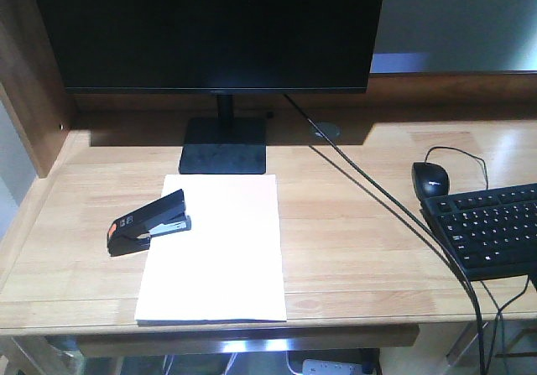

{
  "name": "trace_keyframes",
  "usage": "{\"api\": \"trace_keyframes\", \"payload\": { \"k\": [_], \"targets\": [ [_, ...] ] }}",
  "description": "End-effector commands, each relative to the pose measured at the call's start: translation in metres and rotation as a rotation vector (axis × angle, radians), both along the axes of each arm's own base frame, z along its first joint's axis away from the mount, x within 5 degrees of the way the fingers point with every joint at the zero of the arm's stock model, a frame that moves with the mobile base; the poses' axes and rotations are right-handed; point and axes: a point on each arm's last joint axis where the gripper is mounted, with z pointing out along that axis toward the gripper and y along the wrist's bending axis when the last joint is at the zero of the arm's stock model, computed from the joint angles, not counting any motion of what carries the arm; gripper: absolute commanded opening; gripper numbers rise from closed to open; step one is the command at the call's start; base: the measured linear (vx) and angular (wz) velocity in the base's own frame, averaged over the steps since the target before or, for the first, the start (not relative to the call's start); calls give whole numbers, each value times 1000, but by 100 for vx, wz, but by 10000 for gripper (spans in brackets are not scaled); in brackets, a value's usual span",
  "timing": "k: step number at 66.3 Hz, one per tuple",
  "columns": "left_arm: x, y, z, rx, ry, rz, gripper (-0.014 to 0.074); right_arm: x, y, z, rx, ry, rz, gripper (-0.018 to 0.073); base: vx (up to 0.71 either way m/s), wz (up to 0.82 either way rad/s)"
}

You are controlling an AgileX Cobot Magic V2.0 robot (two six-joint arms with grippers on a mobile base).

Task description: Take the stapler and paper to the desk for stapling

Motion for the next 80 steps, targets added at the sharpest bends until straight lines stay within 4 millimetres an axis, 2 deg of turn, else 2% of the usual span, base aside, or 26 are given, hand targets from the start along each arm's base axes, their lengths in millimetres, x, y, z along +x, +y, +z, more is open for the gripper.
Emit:
{"api": "trace_keyframes", "payload": {
  "k": [1,41,49,67,80],
  "targets": [
    [0,0,-2,-11,-64,-1,-7,-1,2,14,6,-71,27,-9,0,0],
    [0,0,-2,-11,-64,-1,-7,-1,2,14,38,-58,19,-9,0,0],
    [0,0,-2,-11,-64,-1,-7,0,-3,14,1,-75,-61,-9,0,0],
    [0,0,-2,-11,-64,-1,-7,-2,-16,15,43,-89,-275,-9,0,0],
    [0,0,-2,-11,-64,-1,-7,-2,-19,15,-5,-99,-327,-9,0,0]
  ]
}}
